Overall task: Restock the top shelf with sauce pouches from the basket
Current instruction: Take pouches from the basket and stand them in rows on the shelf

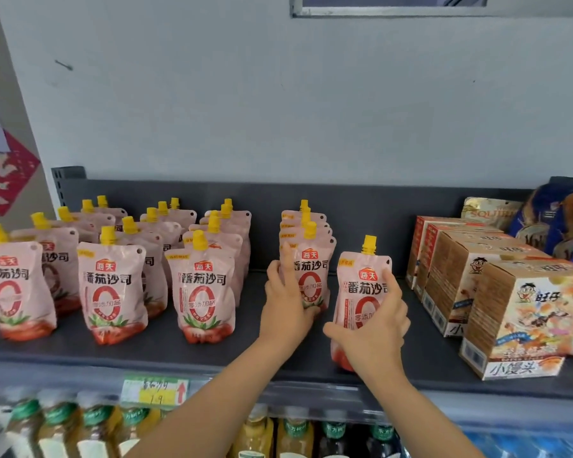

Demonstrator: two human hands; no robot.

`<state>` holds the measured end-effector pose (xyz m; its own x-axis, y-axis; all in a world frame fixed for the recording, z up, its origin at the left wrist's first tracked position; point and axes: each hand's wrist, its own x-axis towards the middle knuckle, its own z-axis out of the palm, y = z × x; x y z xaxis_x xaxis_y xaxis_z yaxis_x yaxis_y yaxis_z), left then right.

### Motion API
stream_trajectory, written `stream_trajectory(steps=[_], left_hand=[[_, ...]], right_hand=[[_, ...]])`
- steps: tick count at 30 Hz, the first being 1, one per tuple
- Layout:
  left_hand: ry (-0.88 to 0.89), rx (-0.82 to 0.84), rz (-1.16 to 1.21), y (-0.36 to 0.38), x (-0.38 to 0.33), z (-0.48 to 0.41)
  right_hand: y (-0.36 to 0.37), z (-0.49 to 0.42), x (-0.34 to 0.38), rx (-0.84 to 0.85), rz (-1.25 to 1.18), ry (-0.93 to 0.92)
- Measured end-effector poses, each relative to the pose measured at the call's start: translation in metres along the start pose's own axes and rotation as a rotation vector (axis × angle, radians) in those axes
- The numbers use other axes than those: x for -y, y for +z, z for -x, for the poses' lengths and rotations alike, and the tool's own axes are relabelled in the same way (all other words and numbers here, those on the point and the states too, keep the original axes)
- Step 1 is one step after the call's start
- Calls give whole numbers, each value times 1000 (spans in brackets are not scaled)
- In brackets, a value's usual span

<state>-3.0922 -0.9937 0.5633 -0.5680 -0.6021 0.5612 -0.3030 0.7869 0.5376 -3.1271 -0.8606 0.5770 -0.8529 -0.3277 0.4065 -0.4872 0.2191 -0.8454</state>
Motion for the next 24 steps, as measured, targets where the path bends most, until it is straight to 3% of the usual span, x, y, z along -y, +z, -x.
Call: stream_trajectory(steps=[4, 12, 15, 18, 20, 22, 24], left_hand=[[16, -2, 65, 1, 1, -4], [8, 149, 151, -2, 12, -21], [4, 128, 143, -2, 13, -19], [49, 20, -40, -3, 11, -14], [261, -114, -213, -8, 8, -15], [619, -199, -400, -14, 0, -23], [893, -136, -737, -17, -12, -38]], right_hand=[[0, -1, -4, 4, -22, -23], [1, -1, -8, -6, -39, -53], [0, -3, -11, -31, -46, -45], [-1, -5, -15, -62, -38, -41], [0, -7, -18, -77, -32, -39], [1, -7, -20, -95, -27, -44], [3, -5, -21, -115, -24, -57]])
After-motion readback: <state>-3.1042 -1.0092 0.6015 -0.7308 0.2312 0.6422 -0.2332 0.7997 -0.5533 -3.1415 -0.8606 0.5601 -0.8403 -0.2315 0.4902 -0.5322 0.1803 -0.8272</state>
